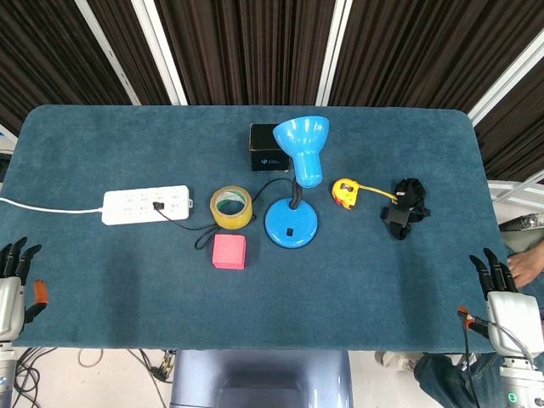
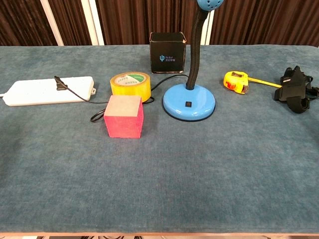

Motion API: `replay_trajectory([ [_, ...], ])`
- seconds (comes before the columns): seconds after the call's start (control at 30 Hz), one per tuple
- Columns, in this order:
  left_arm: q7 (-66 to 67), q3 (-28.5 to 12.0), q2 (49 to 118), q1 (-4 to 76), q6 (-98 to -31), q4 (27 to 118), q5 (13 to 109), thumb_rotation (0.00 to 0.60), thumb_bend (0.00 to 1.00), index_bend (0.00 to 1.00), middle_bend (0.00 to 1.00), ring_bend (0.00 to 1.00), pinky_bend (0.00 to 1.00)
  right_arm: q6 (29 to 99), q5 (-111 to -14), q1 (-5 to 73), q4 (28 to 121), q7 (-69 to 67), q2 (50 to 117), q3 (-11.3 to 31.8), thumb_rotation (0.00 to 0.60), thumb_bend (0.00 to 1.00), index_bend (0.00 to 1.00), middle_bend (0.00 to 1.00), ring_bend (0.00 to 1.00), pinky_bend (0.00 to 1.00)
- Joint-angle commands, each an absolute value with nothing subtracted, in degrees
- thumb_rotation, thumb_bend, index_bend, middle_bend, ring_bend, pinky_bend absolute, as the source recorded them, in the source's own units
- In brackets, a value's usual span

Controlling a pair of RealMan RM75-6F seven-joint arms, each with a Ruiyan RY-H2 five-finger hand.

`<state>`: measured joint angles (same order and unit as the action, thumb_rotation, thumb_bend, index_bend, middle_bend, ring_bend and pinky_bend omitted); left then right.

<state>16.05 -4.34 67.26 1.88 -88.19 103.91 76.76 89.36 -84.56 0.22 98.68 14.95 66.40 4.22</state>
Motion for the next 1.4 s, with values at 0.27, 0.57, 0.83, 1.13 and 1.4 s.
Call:
replay_trajectory([
  [0.27, 16.0, -4.3, 67.2, 1.8, -88.2, 103.8, 76.8, 0.6, 0.64, 0.14, 0.02, 0.0, 0.0, 89.4, -84.2, 0.2, 98.8, 15.0, 66.4, 4.4, 0.6, 0.25, 0.14, 0.07, 0.16, 1.0],
  [0.57, 16.0, -4.4, 67.2, 1.8, -88.1, 103.9, 76.7, 0.6, 0.64, 0.14, 0.02, 0.0, 0.0, 88.9, -84.8, 0.3, 99.1, 14.0, 66.2, 3.9, 0.6, 0.25, 0.14, 0.07, 0.16, 1.0],
  [0.83, 15.8, -4.4, 67.1, 1.8, -88.0, 103.9, 76.5, 0.6, 0.64, 0.14, 0.02, 0.0, 0.0, 87.4, -85.0, 0.8, 99.7, 11.4, 65.4, 3.6, 0.6, 0.25, 0.14, 0.07, 0.16, 1.0],
  [1.13, 16.0, -4.5, 67.3, 2.1, -87.3, 104.3, 75.8, 0.6, 0.64, 0.14, 0.02, 0.0, 0.0, 86.0, -85.9, 1.5, 100.0, 9.6, 63.8, 3.2, 0.6, 0.25, 0.14, 0.16, 0.38, 1.0],
  [1.4, 15.9, -4.9, 67.2, 2.3, -86.6, 104.4, 74.6, 0.6, 0.64, 0.14, 0.02, 0.0, 0.0, 76.7, -83.7, 7.7, 101.7, 11.6, 62.0, 5.2, 0.6, 0.25, 0.08, 0.5, 0.69, 1.0],
])
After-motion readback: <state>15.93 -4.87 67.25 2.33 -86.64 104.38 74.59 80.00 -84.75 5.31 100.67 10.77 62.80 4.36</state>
